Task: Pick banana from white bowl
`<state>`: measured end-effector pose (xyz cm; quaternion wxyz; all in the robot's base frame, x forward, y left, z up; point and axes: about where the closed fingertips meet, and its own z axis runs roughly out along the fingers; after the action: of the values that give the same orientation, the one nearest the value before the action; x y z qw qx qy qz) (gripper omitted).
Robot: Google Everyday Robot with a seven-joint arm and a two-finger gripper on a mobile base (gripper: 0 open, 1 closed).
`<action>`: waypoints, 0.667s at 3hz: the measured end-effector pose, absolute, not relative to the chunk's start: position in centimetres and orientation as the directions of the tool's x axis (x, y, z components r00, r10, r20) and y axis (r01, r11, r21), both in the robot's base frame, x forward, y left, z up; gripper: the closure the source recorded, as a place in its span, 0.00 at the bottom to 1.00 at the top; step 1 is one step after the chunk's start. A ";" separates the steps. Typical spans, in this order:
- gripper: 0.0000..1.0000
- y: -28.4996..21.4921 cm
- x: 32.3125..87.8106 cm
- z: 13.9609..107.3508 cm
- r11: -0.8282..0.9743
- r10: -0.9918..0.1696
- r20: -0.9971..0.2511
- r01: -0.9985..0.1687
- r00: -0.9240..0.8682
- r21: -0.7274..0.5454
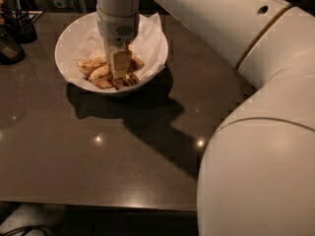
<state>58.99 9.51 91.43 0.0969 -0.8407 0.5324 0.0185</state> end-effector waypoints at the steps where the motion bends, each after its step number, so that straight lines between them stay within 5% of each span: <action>1: 1.00 9.3 57.5 93.4 -0.419 -0.884 -0.140 -0.889 0.446 -0.186; 2: 1.00 9.4 57.6 93.7 -0.418 -0.883 -0.140 -0.886 0.448 -0.199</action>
Offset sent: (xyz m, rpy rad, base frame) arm -0.0116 -0.0047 0.0216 0.0154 -0.0393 0.0082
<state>57.58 9.45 93.69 0.1225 -0.8421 0.5251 0.0070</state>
